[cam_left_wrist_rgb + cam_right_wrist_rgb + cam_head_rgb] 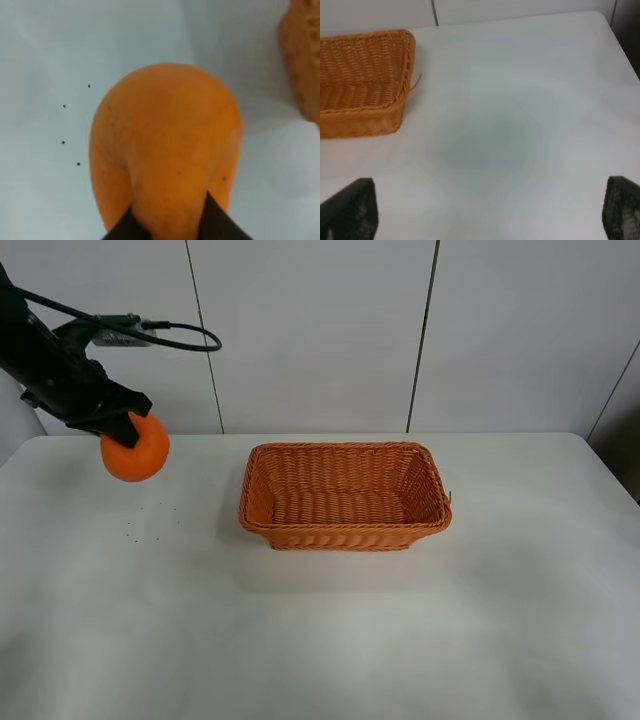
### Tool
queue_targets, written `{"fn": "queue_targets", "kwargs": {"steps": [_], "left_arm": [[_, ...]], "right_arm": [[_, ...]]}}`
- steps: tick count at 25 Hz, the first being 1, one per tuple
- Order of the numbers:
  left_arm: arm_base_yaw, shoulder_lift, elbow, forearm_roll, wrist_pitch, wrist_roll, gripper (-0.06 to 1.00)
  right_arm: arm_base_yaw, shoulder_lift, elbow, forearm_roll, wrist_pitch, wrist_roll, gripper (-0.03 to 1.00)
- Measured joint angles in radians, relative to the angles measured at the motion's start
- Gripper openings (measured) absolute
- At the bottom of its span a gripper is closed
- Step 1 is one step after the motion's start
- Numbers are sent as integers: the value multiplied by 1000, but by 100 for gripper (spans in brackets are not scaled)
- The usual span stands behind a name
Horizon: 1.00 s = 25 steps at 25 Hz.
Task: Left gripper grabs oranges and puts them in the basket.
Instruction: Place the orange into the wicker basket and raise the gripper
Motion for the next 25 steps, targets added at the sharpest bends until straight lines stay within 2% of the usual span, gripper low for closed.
{"fn": "queue_targets", "kwargs": {"steps": [7, 15, 25], "left_arm": [[-18, -40, 0, -41, 28, 1, 18], [-202, -20, -12, -61, -122, 2, 18], [-331, 194, -200, -89, -115, 0, 18]], "right_arm": [[0, 0, 0, 0, 0, 0, 69], [0, 0, 0, 0, 0, 0, 69], [0, 0, 0, 0, 0, 0, 69]]}}
